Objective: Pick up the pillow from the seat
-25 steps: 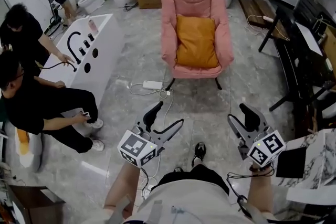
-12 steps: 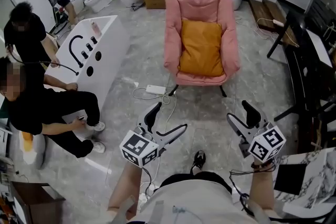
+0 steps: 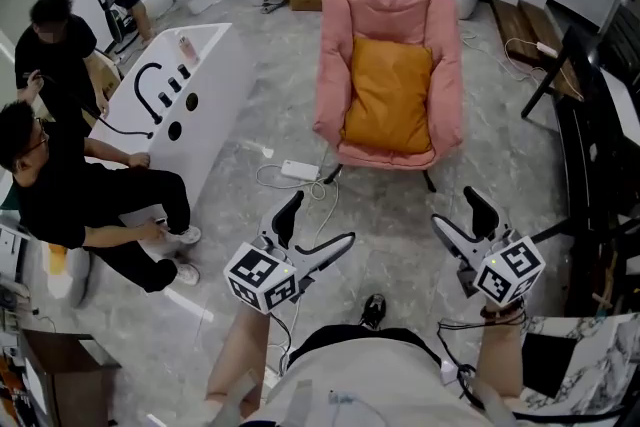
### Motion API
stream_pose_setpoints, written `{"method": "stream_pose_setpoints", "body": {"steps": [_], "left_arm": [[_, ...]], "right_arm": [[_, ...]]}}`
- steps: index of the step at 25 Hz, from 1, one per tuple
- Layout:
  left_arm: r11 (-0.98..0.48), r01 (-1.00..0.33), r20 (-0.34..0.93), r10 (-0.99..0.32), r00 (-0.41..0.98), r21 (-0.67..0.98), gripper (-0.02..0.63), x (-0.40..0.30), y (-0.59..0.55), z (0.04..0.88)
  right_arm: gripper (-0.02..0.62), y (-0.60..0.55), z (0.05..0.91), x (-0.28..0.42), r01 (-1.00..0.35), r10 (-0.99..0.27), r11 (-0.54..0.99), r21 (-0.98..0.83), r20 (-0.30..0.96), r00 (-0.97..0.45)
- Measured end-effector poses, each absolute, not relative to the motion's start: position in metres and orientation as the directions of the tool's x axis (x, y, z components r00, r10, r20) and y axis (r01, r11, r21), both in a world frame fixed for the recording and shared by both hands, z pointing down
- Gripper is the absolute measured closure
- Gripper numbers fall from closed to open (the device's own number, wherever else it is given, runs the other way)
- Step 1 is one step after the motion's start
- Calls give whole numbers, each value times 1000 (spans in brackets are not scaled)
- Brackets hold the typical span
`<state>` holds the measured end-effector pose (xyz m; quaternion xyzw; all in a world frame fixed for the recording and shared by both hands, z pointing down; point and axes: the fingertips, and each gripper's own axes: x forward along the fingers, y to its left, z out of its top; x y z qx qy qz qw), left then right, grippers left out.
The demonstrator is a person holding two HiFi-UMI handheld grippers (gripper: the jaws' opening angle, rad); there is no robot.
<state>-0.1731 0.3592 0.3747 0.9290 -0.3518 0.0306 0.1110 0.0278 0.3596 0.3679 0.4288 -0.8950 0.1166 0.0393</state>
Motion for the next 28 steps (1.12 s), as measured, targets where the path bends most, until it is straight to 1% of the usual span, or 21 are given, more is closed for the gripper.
{"method": "stream_pose_setpoints", "body": {"steps": [4, 6, 9, 14, 18, 28], "left_arm": [[-687, -691, 112, -686, 719, 225, 86, -174, 344, 375], [-679, -697, 121, -690, 713, 232, 83, -170, 338, 379], [-683, -694, 144, -681, 718, 227, 81, -162, 333, 386], [-695, -687, 129, -677, 725, 210, 81, -157, 311, 378], [-703, -678, 142, -664, 734, 216, 81, -153, 285, 384], [-731, -638, 190, -609, 770, 244, 81, -151, 195, 400]], "right_arm": [[239, 343, 366, 37, -757, -744, 626, -188, 148, -652], [238, 336, 369, 43, -754, -740, 628, -192, 153, -655], [236, 331, 372, 51, -758, -743, 622, -198, 158, -650], [235, 313, 369, 57, -772, -761, 602, -202, 148, -632], [230, 296, 377, 62, -782, -766, 584, -220, 171, -620], [229, 213, 397, 66, -815, -792, 520, -254, 214, -572]]}}
